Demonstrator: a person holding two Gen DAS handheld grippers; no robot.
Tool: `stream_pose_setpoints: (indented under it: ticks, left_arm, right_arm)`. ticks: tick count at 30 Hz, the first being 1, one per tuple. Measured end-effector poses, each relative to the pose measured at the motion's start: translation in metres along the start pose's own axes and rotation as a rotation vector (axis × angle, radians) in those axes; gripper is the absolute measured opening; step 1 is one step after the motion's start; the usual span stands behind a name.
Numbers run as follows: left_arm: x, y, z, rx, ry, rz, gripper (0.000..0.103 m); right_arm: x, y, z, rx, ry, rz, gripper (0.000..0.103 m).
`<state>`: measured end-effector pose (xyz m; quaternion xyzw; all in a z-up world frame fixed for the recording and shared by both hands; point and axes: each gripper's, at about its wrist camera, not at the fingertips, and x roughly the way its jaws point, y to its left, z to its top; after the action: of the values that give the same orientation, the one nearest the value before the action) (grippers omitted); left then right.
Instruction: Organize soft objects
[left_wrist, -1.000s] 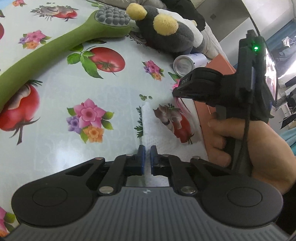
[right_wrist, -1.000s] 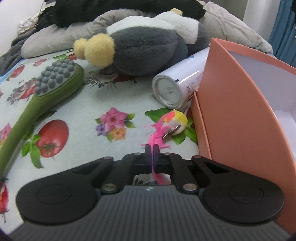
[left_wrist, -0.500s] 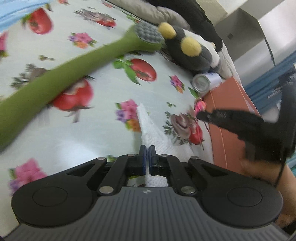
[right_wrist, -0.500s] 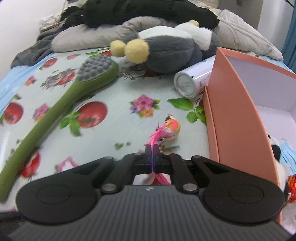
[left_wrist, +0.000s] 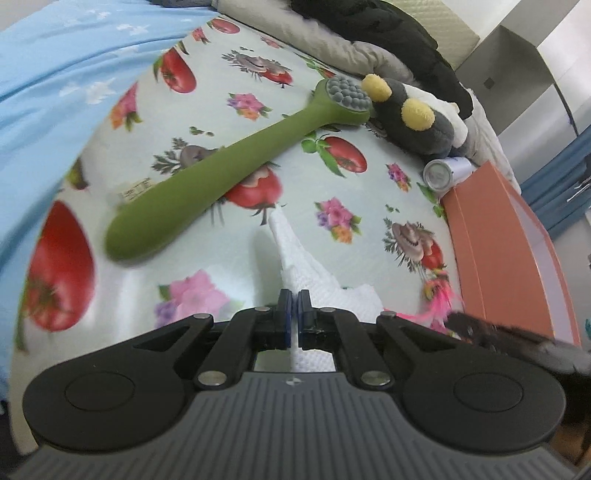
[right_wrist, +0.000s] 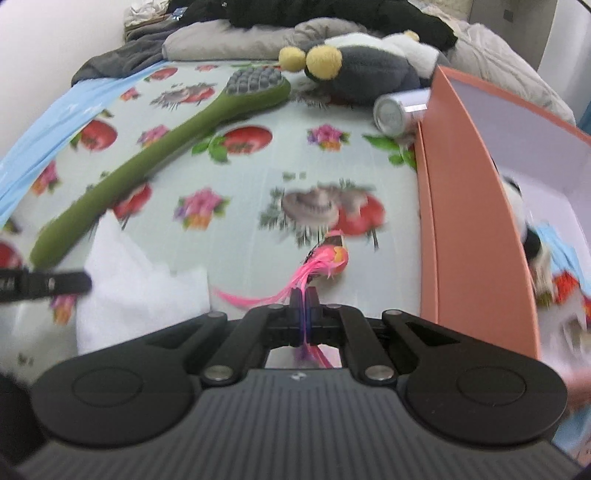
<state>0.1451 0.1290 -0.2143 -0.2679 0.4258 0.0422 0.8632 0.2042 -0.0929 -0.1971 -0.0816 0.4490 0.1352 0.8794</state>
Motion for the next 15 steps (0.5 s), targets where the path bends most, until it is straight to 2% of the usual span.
stream_pose_setpoints:
  ticks: [7,10,11,12,15]
  left_arm:
    - [-0.012,-0.004,-0.015,0.046,0.011,0.049,0.005]
    - [-0.016,-0.007,-0.020,0.054,0.013,0.054,0.028]
    - [-0.018,-0.009,-0.022,0.064,0.005,0.056,0.039]
    - [-0.020,-0.011,-0.024,0.073,-0.001,0.059,0.045]
    - [-0.022,-0.019,-0.026,0.112,0.004,0.053,0.051]
  right_arm:
    - [-0.024,-0.013,-0.036,0.056,0.039,0.048,0.006]
    - [-0.032,-0.019,-0.043,0.091,0.031,0.088,0.007]
    - [-0.035,-0.020,-0.045,0.095,0.024,0.094,0.007]
    - [-0.037,-0.019,-0.046,0.091,0.014,0.082,0.007]
    - [-0.041,-0.016,-0.047,0.086,-0.007,0.053,0.010]
